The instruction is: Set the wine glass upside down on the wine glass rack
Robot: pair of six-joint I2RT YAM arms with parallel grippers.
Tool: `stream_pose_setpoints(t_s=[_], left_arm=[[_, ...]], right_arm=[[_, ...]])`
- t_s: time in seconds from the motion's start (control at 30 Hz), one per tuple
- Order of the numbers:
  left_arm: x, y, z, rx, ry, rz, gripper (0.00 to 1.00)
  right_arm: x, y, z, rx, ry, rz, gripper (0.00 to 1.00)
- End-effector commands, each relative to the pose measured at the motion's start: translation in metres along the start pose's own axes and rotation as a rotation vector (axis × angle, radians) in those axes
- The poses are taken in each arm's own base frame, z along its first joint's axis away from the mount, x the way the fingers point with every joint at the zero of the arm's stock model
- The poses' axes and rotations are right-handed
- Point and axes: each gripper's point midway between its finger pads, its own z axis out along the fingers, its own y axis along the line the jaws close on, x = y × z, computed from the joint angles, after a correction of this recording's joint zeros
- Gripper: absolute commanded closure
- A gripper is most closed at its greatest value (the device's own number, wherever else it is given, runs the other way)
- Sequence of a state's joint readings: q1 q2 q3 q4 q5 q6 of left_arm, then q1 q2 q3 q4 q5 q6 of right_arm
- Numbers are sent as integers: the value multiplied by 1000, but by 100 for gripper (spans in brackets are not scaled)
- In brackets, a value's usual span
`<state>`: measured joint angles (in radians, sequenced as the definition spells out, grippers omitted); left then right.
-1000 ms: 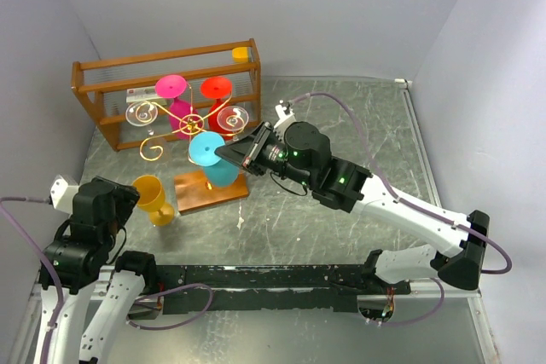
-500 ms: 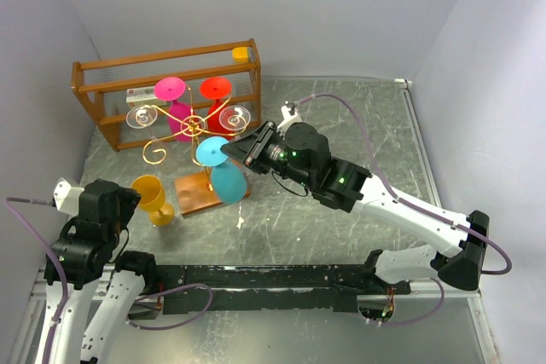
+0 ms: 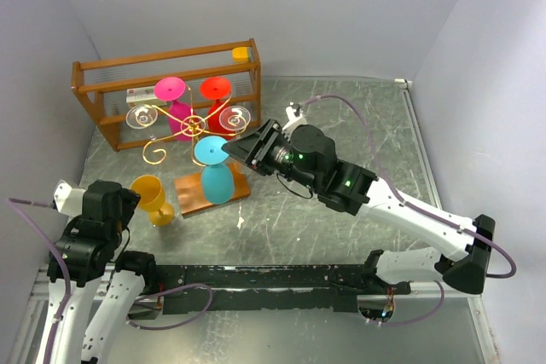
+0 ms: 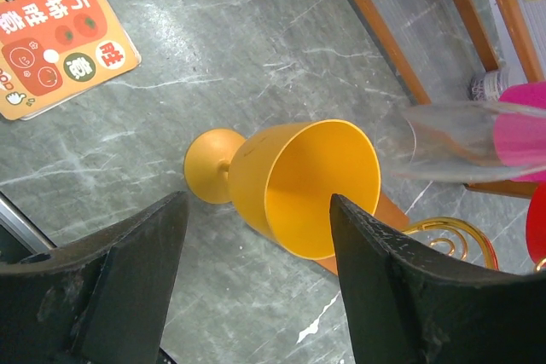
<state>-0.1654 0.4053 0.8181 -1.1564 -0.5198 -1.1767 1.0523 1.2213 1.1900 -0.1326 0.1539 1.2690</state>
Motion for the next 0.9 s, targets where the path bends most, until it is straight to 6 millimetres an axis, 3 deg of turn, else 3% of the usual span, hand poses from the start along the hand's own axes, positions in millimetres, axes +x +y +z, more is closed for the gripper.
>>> stream_pose_setpoints(t_s=[0.0, 0.2, 0.6, 0.87], left_arm=[[-2, 2, 7, -23, -26, -6, 22], [2, 1, 12, -25, -20, 0, 24], [23, -11, 30, 10, 48, 47, 43], [27, -10, 35, 5, 50, 48, 82]], right_arm=[[-14, 9, -12, -38, -50, -31, 55], [-23, 12, -26, -72, -83, -95, 39], [-33, 17, -46, -85, -109, -148, 38], [-36, 9, -52, -57, -127, -133, 39]])
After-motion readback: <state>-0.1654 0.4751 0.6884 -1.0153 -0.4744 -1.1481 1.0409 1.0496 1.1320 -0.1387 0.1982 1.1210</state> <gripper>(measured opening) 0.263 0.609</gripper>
